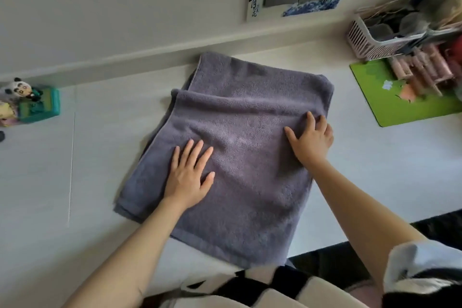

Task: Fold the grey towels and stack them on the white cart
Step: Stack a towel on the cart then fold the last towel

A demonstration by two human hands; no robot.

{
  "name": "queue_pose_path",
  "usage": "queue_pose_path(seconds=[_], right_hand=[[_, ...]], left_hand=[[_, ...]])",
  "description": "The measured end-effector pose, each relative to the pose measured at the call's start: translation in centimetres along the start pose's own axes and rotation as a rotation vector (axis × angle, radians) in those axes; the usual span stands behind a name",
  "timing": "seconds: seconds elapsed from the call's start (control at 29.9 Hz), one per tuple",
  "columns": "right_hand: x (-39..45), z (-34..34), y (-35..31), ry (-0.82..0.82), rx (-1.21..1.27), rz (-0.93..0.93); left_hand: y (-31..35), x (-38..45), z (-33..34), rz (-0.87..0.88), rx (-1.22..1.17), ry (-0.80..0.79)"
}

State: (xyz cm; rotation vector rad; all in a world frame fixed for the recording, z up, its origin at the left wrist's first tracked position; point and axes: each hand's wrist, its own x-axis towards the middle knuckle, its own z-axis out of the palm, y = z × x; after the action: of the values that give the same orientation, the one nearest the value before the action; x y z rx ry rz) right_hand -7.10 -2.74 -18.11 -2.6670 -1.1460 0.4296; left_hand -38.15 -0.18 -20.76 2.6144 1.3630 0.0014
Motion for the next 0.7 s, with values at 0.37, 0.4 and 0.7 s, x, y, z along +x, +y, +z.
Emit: queue_pose_path(seconds=[0.37, 0.4, 0.7], right_hand=[[0.3, 0.8, 0.1, 0.048, -0.033, -0.091], [-0.3, 0.8, 0.2, 0.044, -0.044, -0.080], [4.1, -3.6, 1.7, 0.104, 1.000, 0.551]], left_hand=[[8.4, 3.6, -1.3, -0.818, -0.267, 0.020], [8.3, 2.5, -0.5, -0.787, -0.230, 0.017], [2.5, 0.6, 0.3, -0.636, -0.011, 0.074]])
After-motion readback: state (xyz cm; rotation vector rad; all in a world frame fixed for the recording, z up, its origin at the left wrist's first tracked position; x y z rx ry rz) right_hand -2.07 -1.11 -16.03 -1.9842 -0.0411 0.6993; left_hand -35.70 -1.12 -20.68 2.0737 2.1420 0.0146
